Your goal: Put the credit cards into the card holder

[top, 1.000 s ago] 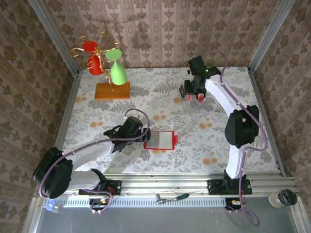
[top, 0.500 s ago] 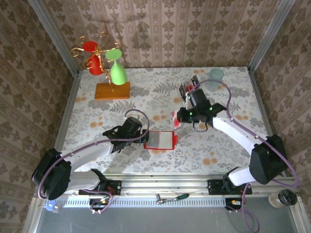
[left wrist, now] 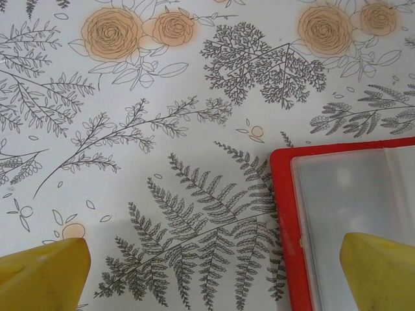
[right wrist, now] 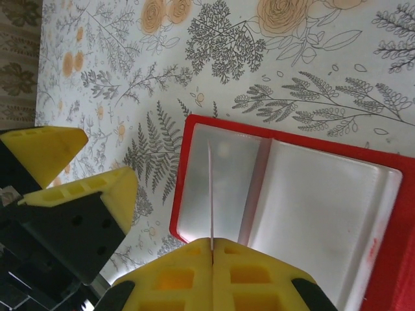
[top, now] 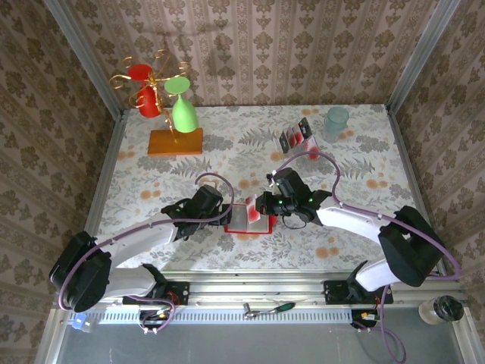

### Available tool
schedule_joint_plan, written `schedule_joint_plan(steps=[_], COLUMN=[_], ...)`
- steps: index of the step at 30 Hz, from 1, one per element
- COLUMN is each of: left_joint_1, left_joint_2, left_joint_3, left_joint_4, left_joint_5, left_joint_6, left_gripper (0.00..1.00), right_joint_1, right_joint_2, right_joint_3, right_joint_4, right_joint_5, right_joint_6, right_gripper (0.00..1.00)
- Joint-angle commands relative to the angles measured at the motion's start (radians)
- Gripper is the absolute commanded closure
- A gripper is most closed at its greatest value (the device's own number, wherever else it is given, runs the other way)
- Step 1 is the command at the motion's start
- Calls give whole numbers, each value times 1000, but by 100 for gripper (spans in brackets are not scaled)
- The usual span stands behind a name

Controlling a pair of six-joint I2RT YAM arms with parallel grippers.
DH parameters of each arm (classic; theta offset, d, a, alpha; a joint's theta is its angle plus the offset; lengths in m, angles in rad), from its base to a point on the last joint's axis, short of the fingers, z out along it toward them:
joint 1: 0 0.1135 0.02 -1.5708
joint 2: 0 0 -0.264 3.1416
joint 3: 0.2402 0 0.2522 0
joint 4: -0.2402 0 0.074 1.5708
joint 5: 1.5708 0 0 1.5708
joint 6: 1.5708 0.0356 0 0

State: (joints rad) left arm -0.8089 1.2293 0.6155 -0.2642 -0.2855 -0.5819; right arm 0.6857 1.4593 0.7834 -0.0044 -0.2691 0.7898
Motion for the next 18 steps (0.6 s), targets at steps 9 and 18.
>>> schedule_joint_plan(steps=[9, 18], left_joint_1=[-7, -7], left_joint_2=[-7, -3], left_joint_3=[-23, -32], left_joint_4=[-32, -19], left_joint_5=[-22, -17], left_joint_6=[-7, -6], left_gripper=[0, 0], right_joint_1=[16, 18], right_joint_2=[93, 182], right_joint_3=[-24, -23], right_joint_4=[116, 178], right_joint_5=[2, -21], right_joint_6=[53, 80], right_gripper=[100, 100])
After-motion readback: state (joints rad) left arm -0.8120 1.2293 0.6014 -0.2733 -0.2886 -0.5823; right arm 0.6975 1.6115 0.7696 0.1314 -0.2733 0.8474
